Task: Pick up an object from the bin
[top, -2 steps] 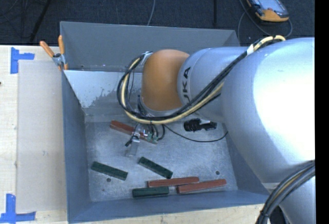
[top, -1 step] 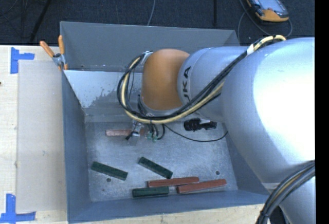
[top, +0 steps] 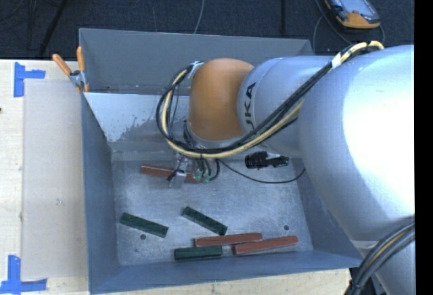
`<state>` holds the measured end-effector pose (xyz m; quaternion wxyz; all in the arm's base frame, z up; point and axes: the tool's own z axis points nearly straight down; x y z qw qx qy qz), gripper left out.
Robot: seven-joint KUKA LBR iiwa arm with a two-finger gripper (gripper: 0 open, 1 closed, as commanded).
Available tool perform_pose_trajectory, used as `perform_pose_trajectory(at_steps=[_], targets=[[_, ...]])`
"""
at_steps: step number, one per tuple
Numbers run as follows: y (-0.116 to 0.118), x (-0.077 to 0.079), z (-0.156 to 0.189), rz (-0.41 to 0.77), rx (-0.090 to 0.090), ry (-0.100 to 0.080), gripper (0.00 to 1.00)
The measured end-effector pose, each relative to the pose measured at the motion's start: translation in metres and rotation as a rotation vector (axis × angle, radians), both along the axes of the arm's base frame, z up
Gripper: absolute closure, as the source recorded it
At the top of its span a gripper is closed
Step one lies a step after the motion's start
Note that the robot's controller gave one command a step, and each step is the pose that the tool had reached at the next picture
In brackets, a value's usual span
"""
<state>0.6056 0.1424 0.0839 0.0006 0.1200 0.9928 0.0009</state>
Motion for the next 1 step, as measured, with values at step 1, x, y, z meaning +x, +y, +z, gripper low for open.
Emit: perform_pose_trajectory(at_steps=[1], targets=[[0.0000, 0.0020, 0.0969, 0.001, 0.001, -0.006, 1.00]])
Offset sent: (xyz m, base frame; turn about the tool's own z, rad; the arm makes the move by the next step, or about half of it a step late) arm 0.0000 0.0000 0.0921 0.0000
